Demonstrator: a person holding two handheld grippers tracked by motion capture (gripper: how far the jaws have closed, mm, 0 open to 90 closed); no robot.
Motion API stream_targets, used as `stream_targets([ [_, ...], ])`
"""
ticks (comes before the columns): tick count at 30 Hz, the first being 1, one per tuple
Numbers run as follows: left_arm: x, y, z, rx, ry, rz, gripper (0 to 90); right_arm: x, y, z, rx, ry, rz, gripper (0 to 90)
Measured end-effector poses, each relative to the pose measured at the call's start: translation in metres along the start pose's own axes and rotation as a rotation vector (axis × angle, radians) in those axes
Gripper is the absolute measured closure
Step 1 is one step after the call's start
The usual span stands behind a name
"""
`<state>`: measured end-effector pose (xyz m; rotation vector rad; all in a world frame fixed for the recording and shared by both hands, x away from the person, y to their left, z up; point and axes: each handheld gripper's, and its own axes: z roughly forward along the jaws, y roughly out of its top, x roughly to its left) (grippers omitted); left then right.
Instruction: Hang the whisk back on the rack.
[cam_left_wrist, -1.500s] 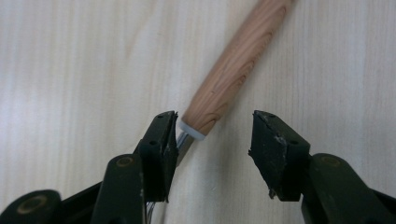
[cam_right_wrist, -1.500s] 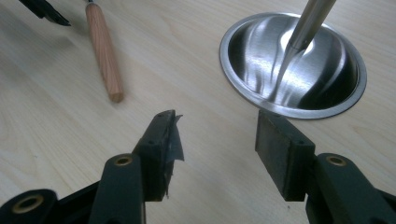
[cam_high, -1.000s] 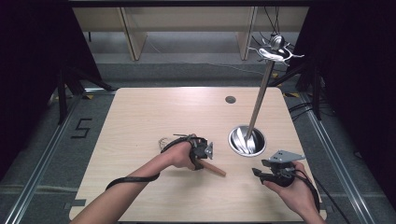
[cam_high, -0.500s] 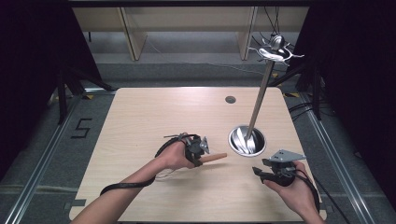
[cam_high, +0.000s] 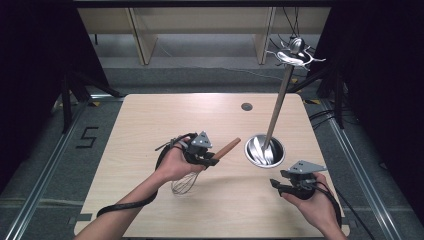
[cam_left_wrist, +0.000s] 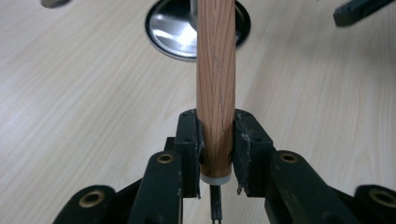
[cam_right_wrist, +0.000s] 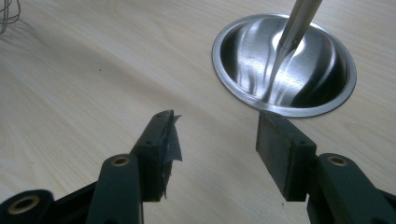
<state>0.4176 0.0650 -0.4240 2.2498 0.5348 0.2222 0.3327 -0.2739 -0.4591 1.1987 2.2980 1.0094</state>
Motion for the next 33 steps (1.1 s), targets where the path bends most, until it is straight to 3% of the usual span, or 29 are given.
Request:
stream_targets([
  [1,0.0,0.0,-0.001,-0.032,0.003,-0.018,72.7,0.0,0.0,0.0,-0.003,-0.001,-0.005,47.9],
  [2,0.001,0.0,-0.003,-0.026,0.009,-0.01,72.7,0.0,0.0,0.0,0.0,-0.002,0.0,47.9],
  [3,0.0,0.0,-0.004,-0.063,0.006,-0.041,72.7,0.0,0.0,0.0,0.0,-0.002,0.0,47.8],
  [5,0.001,0.001,-0.008,-0.106,0.008,-0.061,72.7,0.0,0.0,0.0,-0.001,-0.003,-0.001,47.8],
  [6,0.001,0.001,-0.008,-0.106,0.008,-0.061,72.7,0.0,0.0,0.0,-0.001,-0.003,-0.001,47.8],
  [7,0.0,0.003,-0.01,-0.145,0.007,-0.082,72.7,0.0,0.0,0.0,-0.006,-0.002,-0.006,47.8],
  [10,0.0,0.004,-0.012,-0.181,0.003,-0.104,72.7,-0.001,0.0,0.0,-0.007,-0.004,-0.01,47.7],
  [12,0.001,0.006,-0.014,-0.211,-0.006,-0.093,72.7,0.0,0.0,0.0,-0.004,-0.006,-0.006,47.7],
  [16,0.001,0.009,-0.018,-0.256,-0.003,-0.12,72.7,0.0,0.0,0.0,-0.003,-0.006,-0.002,47.6],
  [17,0.0,0.011,-0.02,-0.268,0.033,-0.127,72.7,0.0,0.0,0.0,-0.006,-0.005,-0.003,47.6],
  [19,-0.001,0.013,-0.02,-0.277,0.055,-0.113,72.7,0.0,0.0,0.0,-0.006,-0.005,-0.004,47.6],
  [21,-0.004,0.017,-0.023,-0.305,0.109,-0.133,72.7,0.0,0.0,0.0,-0.004,-0.007,-0.004,47.6],
  [22,-0.004,0.017,-0.023,-0.305,0.109,-0.133,72.7,0.0,0.0,0.001,-0.004,-0.007,-0.004,47.6],
  [23,-0.007,0.02,-0.023,-0.335,0.147,-0.15,72.7,0.002,0.0,0.0,0.005,-0.005,0.026,47.6],
  [24,-0.007,0.02,-0.023,-0.335,0.147,-0.15,72.7,0.002,0.0,0.0,0.005,-0.005,0.026,47.6],
  [28,-0.015,0.028,-0.025,-0.383,0.257,-0.165,72.7,0.002,0.0,0.0,0.006,-0.004,0.01,47.5],
  [31,-0.018,0.031,-0.024,-0.396,0.285,-0.164,72.6,0.002,-0.001,0.0,0.011,-0.005,0.022,47.5],
  [33,-0.02,0.034,-0.024,-0.406,0.303,-0.171,72.6,0.002,-0.001,0.001,0.008,-0.005,0.002,47.5],
])
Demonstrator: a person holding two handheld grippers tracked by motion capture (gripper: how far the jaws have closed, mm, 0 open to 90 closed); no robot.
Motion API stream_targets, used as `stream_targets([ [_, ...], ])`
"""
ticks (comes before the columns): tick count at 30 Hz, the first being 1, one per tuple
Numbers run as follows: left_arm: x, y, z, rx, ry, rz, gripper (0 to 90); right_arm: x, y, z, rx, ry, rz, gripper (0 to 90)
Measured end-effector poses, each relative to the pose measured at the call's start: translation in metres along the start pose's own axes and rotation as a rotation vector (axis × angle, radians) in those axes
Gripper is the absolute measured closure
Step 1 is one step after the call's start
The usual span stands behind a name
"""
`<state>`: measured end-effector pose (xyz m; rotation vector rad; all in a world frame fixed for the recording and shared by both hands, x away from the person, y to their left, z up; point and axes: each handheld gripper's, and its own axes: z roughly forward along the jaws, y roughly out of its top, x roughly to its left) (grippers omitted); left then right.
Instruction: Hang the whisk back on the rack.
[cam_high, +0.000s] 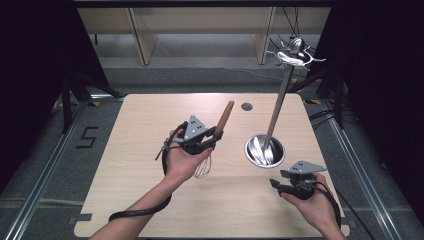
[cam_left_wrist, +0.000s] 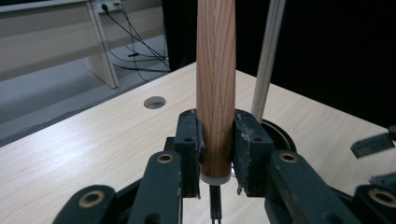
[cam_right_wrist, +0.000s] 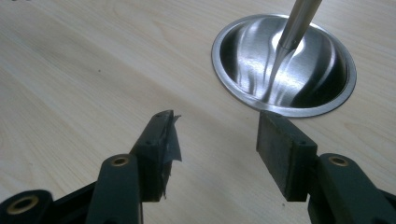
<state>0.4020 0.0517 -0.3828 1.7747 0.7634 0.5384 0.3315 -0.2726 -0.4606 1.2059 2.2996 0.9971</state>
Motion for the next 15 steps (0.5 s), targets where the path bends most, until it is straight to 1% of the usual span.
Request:
stream_targets([
  [1,-0.001,0.001,0.001,-0.007,0.007,-0.003,72.6,0.0,0.0,0.0,0.001,0.002,0.003,47.5],
  [2,-0.004,0.002,0.001,-0.018,0.021,-0.005,72.6,0.0,0.0,0.001,-0.009,0.002,0.002,47.4],
  [3,-0.004,0.002,0.001,-0.018,0.021,-0.005,72.6,0.0,0.0,0.001,-0.009,0.002,0.002,47.4],
  [4,-0.006,0.004,0.002,-0.024,0.039,-0.004,72.6,0.0,-0.001,0.001,-0.009,0.002,0.002,47.4],
  [5,-0.006,0.004,0.002,-0.024,0.039,-0.004,72.6,-0.001,-0.001,0.001,-0.009,0.004,-0.008,47.3],
  [6,-0.008,0.005,0.003,-0.036,0.052,-0.005,72.6,-0.002,0.0,0.002,-0.019,0.003,-0.033,47.2],
  [7,-0.008,0.005,0.003,-0.036,0.052,-0.005,72.6,-0.002,0.0,0.002,-0.019,0.003,-0.033,47.2],
  [10,-0.01,0.007,0.003,-0.047,0.075,-0.005,72.6,-0.003,-0.001,0.002,-0.015,0.004,-0.045,47.2],
  [11,-0.01,0.008,0.003,-0.051,0.09,-0.005,72.6,0.0,-0.001,0.002,-0.012,0.003,-0.008,47.2],
  [13,-0.011,0.01,0.004,-0.059,0.104,-0.009,72.6,-0.001,-0.001,0.002,-0.015,0.002,-0.014,47.2],
  [15,-0.012,0.011,0.005,-0.066,0.101,-0.017,72.6,-0.001,-0.001,0.002,-0.015,0.002,-0.014,47.1],
])
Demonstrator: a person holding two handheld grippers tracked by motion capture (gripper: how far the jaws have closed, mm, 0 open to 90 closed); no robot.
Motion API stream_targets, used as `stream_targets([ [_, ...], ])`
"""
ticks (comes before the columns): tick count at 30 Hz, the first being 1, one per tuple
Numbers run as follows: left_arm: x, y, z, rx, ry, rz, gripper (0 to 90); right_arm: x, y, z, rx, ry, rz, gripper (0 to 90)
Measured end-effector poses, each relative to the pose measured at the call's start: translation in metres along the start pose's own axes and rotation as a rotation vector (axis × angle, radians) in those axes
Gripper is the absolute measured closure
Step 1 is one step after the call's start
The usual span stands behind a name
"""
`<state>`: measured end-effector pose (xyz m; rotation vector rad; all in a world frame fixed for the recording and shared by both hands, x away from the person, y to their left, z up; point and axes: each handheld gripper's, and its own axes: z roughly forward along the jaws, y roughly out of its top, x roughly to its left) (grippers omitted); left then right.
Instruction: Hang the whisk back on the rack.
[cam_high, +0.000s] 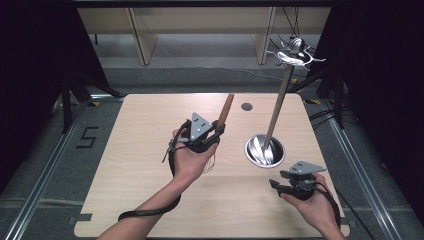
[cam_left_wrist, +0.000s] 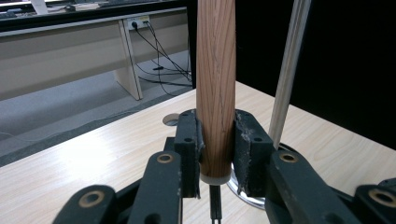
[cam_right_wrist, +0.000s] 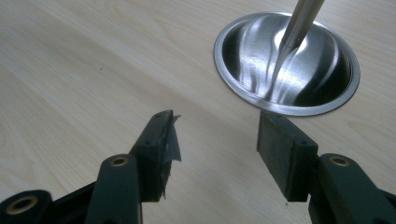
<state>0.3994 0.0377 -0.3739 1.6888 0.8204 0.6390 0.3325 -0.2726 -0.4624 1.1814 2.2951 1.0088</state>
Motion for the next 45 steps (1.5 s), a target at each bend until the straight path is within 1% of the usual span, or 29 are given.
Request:
stream_targets([
  [2,-0.001,0.001,0.0,-0.004,-0.002,0.002,72.6,0.0,0.0,0.0,-0.001,0.001,-0.007,47.1],
  [4,-0.002,0.003,0.001,-0.013,-0.006,-0.002,72.6,0.0,0.0,0.0,0.0,0.001,0.0,47.1],
  [5,-0.003,0.003,0.001,-0.022,-0.005,-0.003,72.6,0.001,0.0,0.0,-0.001,0.0,0.002,47.1],
  [6,-0.003,0.004,0.0,-0.03,-0.001,-0.004,72.6,-0.001,0.0,0.0,-0.002,-0.006,-0.022,47.1],
  [7,-0.004,0.007,0.0,-0.043,0.01,-0.009,72.6,-0.001,0.0,0.0,-0.002,-0.006,-0.023,47.1],
  [10,-0.005,0.01,0.001,-0.054,0.013,-0.018,72.6,-0.001,0.0,0.0,-0.001,0.005,-0.019,47.1],
  [11,-0.005,0.011,0.001,-0.059,0.007,-0.018,72.6,-0.001,0.0,-0.001,0.007,-0.001,-0.021,47.1],
  [12,-0.005,0.011,0.001,-0.059,0.007,-0.018,72.6,-0.001,0.0,0.0,-0.004,0.005,-0.018,47.1],
  [14,-0.007,0.013,0.002,-0.071,-0.018,-0.018,72.6,-0.001,0.0,0.0,-0.004,0.005,-0.018,47.1],
  [15,-0.007,0.014,0.002,-0.074,-0.028,-0.016,72.6,-0.001,0.0,0.0,-0.004,-0.003,-0.02,47.1],
  [16,-0.007,0.014,0.002,-0.074,-0.028,-0.016,72.5,-0.001,0.0,0.0,-0.004,-0.003,-0.02,47.1],
  [17,-0.007,0.015,0.003,-0.08,-0.045,-0.023,72.5,0.0,-0.001,0.0,-0.004,0.002,0.002,47.1],
  [20,-0.006,0.016,0.003,-0.083,-0.047,-0.028,72.6,0.0,0.0,0.0,-0.004,0.0,-0.006,47.1],
  [24,-0.004,0.02,0.002,-0.098,-0.033,-0.024,72.5,0.0,0.0,0.0,-0.002,0.001,-0.004,47.1],
  [25,-0.004,0.022,0.002,-0.104,-0.021,-0.022,72.6,0.0,0.0,0.0,-0.002,0.003,-0.003,47.1],
  [28,-0.004,0.024,0.001,-0.108,-0.01,-0.021,72.5,0.0,0.0,0.0,0.0,0.004,0.0,47.0],
  [29,-0.003,0.027,0.002,-0.122,0.005,0.014,72.5,0.0,0.0,0.0,0.0,0.003,-0.004,47.0],
  [30,-0.003,0.027,0.002,-0.122,0.005,0.014,72.6,0.0,0.0,0.0,0.0,0.003,-0.004,47.0],
  [31,-0.004,0.028,0.002,-0.124,0.016,0.01,72.6,-0.001,0.0,0.0,0.0,0.006,-0.018,47.1],
  [32,-0.005,0.029,0.003,-0.127,0.027,0.013,72.5,-0.001,0.0,-0.001,0.008,0.0,-0.02,47.0],
  [34,-0.006,0.03,0.003,-0.13,0.031,0.012,72.6,-0.001,0.0,-0.001,0.004,-0.002,-0.019,47.1],
  [38,-0.011,0.034,0.004,-0.137,0.05,0.025,72.5,-0.001,0.0,-0.001,0.005,-0.001,-0.022,47.1],
  [39,-0.014,0.034,0.004,-0.13,0.055,0.005,72.5,-0.001,0.0,-0.001,0.008,0.001,-0.021,47.1],
  [43,-0.016,0.036,0.006,-0.129,0.059,0.011,72.5,-0.002,0.0,-0.001,0.005,-0.004,-0.025,47.1],
  [44,-0.017,0.036,0.006,-0.128,0.062,0.012,72.5,0.0,0.0,0.0,0.005,0.003,-0.002,47.0],
  [45,-0.017,0.037,0.008,-0.134,0.064,0.012,72.5,0.001,0.0,0.0,0.009,0.007,0.002,47.0],
])
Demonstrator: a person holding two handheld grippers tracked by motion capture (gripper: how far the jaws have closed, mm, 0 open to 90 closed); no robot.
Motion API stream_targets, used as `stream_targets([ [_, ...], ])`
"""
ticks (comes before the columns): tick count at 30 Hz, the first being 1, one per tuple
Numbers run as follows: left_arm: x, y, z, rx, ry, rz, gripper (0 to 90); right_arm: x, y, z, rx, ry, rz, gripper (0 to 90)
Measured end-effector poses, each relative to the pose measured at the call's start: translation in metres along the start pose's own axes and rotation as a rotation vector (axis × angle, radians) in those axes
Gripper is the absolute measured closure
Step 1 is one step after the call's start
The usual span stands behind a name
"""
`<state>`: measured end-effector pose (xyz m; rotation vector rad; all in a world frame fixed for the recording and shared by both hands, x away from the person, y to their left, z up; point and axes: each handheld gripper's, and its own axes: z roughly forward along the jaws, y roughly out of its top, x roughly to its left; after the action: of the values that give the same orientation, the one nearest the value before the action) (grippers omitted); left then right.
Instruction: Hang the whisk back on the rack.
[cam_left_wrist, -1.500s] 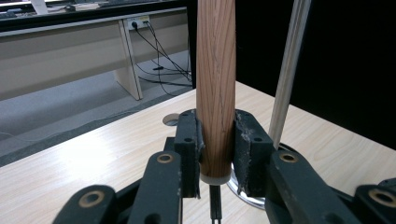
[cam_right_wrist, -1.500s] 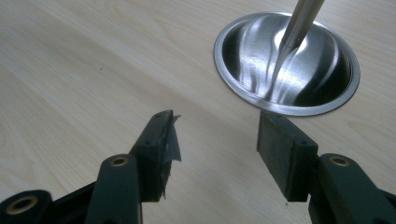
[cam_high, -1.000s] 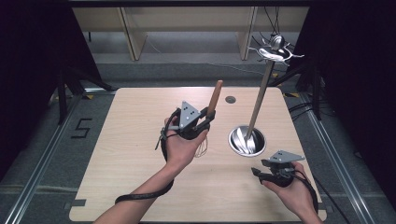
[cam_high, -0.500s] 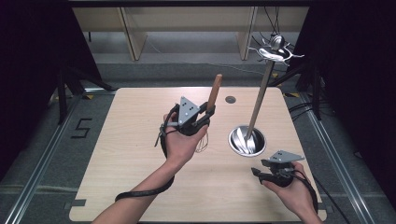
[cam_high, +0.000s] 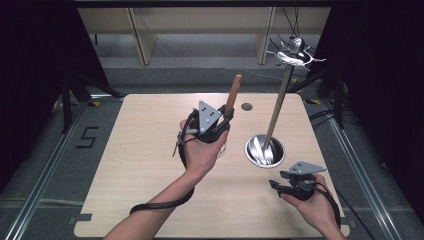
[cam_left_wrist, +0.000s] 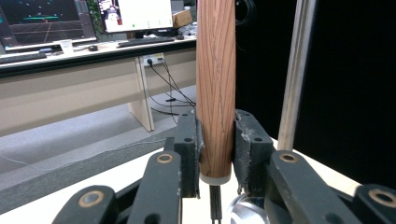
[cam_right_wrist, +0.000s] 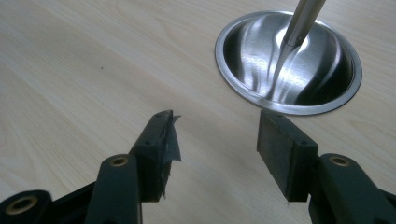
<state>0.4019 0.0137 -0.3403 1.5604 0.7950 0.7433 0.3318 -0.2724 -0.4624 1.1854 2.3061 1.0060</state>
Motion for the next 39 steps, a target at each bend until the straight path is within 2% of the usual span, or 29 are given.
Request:
stream_targets([
  [2,-0.001,0.001,0.0,0.004,0.007,0.008,72.5,0.0,0.0,0.0,0.002,0.001,-0.002,47.1],
  [3,-0.001,0.001,0.001,0.002,0.011,0.011,72.5,-0.002,0.001,0.0,0.001,-0.006,-0.024,47.1],
  [4,-0.002,0.002,0.002,-0.002,0.019,0.012,72.5,0.0,0.0,0.0,0.005,-0.001,0.002,47.1],
  [10,-0.004,0.006,0.006,-0.008,0.035,0.02,72.5,0.001,0.0,0.0,0.006,0.001,0.009,47.0],
  [12,-0.004,0.006,0.006,-0.009,0.039,0.02,72.5,-0.001,0.0,0.0,0.004,-0.001,-0.009,47.1],
  [13,-0.005,0.007,0.007,-0.012,0.041,0.021,72.5,0.0,0.0,0.0,0.005,0.0,0.003,47.0],
  [29,0.0,0.025,0.019,-0.028,0.049,0.025,72.5,0.001,0.0,0.0,0.009,0.0,-0.004,47.1],
  [39,-0.012,0.03,0.021,-0.043,0.053,0.039,72.4,0.001,0.001,0.0,0.004,0.001,-0.007,47.1],
])
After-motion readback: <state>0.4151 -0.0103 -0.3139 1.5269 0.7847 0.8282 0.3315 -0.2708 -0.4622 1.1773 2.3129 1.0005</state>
